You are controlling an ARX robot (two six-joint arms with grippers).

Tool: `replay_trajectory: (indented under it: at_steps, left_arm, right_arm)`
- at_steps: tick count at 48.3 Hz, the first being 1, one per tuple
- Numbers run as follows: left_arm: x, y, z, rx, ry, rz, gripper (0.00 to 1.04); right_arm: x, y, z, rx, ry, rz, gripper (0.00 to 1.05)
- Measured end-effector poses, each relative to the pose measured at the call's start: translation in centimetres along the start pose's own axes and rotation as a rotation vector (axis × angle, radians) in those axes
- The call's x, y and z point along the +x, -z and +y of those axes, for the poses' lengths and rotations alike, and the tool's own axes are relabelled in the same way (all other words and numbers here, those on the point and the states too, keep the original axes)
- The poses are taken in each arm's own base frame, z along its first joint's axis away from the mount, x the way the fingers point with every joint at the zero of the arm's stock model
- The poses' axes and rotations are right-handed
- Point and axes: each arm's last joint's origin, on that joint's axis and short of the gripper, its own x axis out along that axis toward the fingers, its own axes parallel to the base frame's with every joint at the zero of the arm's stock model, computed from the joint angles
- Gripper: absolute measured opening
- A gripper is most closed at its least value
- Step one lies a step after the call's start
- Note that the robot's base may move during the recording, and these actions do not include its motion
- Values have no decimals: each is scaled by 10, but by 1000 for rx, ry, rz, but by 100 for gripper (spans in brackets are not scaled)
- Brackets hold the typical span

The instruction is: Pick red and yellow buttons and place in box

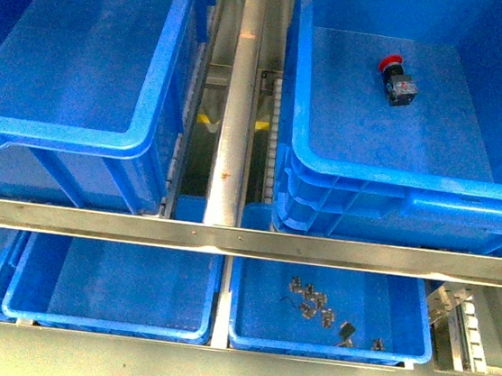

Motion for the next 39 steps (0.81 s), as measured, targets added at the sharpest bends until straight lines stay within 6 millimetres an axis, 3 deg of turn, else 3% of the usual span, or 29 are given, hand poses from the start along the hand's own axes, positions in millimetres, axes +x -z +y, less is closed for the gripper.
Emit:
replay_trajectory:
  at_steps: [39]
  left_arm:
    - [0, 0, 0, 0, 0, 0, 97]
  right_arm:
    - [-31, -9, 0, 0, -1, -32, 4]
